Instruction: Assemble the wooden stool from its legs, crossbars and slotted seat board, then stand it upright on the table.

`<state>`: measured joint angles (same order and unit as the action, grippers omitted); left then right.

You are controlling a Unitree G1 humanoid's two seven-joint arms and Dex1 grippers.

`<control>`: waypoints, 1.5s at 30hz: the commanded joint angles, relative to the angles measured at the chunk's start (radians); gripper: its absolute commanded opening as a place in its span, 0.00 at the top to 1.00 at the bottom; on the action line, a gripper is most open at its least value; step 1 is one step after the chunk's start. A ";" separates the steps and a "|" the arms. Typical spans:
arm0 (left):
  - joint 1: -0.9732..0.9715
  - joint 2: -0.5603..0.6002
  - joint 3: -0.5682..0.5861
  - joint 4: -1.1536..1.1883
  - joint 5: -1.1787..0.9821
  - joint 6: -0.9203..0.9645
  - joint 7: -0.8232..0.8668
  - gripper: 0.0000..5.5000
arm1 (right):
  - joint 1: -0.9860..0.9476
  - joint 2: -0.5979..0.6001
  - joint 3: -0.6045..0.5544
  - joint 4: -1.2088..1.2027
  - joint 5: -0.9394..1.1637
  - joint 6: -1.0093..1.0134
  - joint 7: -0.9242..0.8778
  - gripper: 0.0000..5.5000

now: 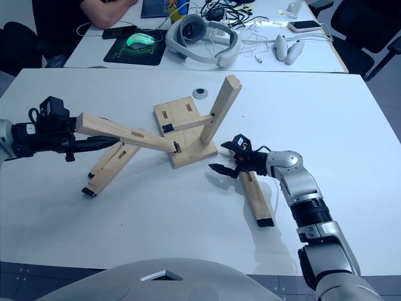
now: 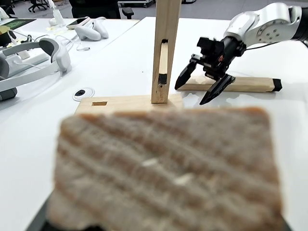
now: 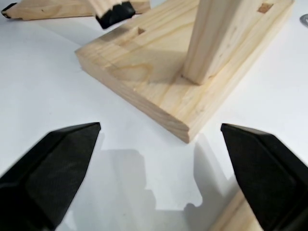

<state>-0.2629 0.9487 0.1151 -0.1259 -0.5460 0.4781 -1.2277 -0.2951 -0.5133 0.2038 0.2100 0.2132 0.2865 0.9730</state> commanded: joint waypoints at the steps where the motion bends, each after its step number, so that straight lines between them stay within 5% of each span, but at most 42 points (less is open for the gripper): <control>1: -0.057 -0.005 -0.024 0.024 0.020 -0.011 -0.007 0.63 | -0.029 0.010 -0.009 0.021 -0.010 -0.010 -0.004 0.16; 19: -0.180 -0.001 -0.146 0.103 0.105 -0.013 -0.078 0.63 | -0.048 0.051 0.018 0.080 -0.056 -0.083 -0.008 0.16; 32: -0.376 0.013 -0.189 0.007 0.075 0.191 -0.095 0.63 | 0.021 0.113 0.093 -0.014 -0.069 -0.047 -0.032 0.16; 45: -0.294 0.094 -0.178 0.106 0.161 0.067 -0.169 0.63 | 0.062 0.116 0.090 -0.065 -0.083 -0.018 -0.064 0.16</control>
<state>-0.5846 1.0170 -0.0666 -0.0391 -0.4087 0.5684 -1.3804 -0.2420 -0.3865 0.2895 0.1592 0.1355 0.2580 0.9066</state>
